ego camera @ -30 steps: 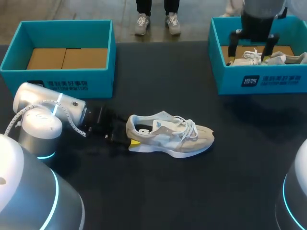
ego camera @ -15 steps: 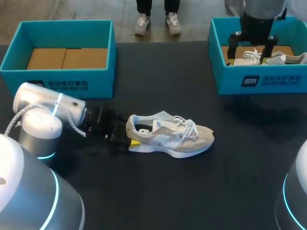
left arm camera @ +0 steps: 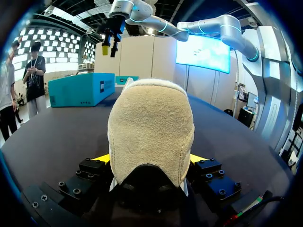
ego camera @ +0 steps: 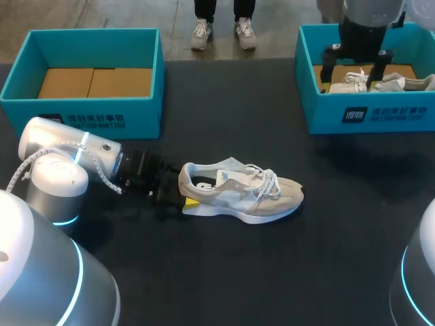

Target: Take the shoe out of the shoebox, open the shoe tongue, remove and reinsert the insole, then place the shoe into the shoebox

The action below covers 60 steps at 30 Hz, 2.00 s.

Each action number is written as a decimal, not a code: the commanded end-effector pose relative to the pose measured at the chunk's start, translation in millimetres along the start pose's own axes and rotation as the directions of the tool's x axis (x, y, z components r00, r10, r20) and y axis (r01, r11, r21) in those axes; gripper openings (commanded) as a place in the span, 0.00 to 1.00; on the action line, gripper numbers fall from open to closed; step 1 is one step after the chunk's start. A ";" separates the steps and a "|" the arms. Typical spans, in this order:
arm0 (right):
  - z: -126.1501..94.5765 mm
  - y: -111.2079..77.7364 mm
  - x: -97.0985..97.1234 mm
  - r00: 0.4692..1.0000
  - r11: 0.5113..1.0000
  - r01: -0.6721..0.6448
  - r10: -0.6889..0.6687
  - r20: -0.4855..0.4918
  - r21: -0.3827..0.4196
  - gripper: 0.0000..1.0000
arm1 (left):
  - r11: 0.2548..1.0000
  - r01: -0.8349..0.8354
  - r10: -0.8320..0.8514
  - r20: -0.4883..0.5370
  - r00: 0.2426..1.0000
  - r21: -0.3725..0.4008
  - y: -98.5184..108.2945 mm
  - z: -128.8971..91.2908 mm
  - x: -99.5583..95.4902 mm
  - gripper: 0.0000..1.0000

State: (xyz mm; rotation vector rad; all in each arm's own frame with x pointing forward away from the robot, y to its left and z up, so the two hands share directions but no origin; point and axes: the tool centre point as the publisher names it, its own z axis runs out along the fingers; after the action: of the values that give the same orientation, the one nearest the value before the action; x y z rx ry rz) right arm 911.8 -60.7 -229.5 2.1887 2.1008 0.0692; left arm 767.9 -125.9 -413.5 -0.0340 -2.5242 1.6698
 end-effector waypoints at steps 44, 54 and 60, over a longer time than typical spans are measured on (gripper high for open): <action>22.9 -131.9 214.9 0.998 0.998 -0.065 0.065 -0.017 0.015 1.00 | 1.000 0.000 0.000 0.000 1.000 0.000 1.7 0.4 -0.6 0.00; 23.0 -137.6 223.8 0.999 0.998 -0.041 0.042 -0.033 0.044 1.00 | 1.000 0.000 0.000 0.000 1.000 0.000 1.7 0.4 -0.6 0.00; 23.0 -137.6 223.8 0.999 0.998 -0.041 0.042 -0.033 0.044 1.00 | 1.000 0.000 0.000 0.000 1.000 0.000 1.7 0.4 -0.6 0.00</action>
State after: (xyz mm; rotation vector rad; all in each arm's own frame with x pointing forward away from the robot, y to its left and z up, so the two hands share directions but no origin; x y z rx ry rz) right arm 787.4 167.3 -276.2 2.2713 2.0929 0.0617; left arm 767.9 -126.0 -413.4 -0.0342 -2.5241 1.6698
